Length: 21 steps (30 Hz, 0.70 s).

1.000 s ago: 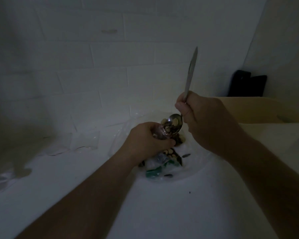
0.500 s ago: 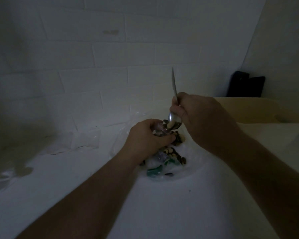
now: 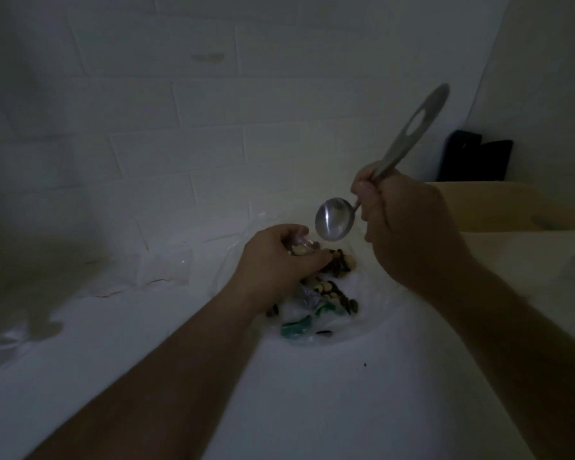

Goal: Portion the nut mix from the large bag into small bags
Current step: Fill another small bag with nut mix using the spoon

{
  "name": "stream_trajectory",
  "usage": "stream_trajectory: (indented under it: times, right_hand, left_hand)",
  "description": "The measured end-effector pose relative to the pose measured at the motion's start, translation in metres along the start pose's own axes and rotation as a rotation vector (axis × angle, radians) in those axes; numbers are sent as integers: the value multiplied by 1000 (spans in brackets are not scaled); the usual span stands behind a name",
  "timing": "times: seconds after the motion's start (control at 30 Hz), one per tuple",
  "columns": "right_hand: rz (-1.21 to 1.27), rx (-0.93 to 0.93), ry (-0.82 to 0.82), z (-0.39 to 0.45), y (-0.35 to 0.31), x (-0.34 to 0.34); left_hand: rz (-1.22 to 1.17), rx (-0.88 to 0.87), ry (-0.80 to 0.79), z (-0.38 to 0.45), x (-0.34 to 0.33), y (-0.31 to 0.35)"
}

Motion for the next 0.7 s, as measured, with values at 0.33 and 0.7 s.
stream_trajectory:
  times: [0.33,0.7]
  right_hand:
    - [-222,-108,1,-34,45,-18]
    - [-241,-161,-154,-39,54,-33]
  left_hand:
    - [-38,4,-33,-1,0,1]
    - [82,20,-132,-4,-19,-8]
Point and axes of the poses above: each hand's wrist, its own z-axis towards the middle knuckle, its own x-axis out of the back of the hand, y = z × x, the point moved 9 cm from there along z, towards the middle knuckle, and after that the axes turned 5 degrees about y, right-handed, at the moved point
